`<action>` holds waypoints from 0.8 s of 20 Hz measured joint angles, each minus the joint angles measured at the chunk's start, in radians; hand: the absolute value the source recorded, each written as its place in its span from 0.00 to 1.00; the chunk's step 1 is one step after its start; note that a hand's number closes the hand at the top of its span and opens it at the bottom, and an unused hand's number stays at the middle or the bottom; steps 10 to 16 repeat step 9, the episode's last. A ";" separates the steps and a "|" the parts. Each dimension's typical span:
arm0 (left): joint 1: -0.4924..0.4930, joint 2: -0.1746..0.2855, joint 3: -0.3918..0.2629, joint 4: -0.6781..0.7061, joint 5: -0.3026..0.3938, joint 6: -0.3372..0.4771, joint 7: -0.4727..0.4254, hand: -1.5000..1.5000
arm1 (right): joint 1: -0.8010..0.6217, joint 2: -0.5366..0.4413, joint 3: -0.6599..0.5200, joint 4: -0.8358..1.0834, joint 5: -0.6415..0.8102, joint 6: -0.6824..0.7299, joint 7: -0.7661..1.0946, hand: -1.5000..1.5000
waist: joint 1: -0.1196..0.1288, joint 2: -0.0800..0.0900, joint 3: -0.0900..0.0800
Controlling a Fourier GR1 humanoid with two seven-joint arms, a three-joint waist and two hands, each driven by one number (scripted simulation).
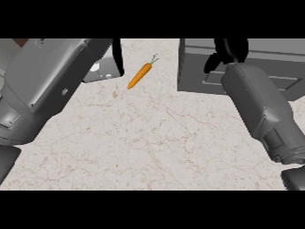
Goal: Pick up the can, place it into the drawer and close the drawer
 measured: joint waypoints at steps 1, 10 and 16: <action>0.018 0.008 0.000 -0.015 0.001 -0.008 0.001 0.00 | -0.009 -0.003 -0.007 0.011 -0.006 0.005 -0.008 0.00 | 0.001 0.002 0.001; 0.113 0.043 -0.011 -0.130 -0.005 -0.005 0.017 0.00 | -0.039 -0.005 -0.076 0.050 -0.080 0.037 -0.139 0.00 | 0.000 0.011 0.007; 0.113 0.043 -0.011 -0.130 -0.005 -0.005 0.017 0.00 | -0.039 -0.005 -0.076 0.050 -0.080 0.037 -0.139 0.00 | 0.000 0.011 0.007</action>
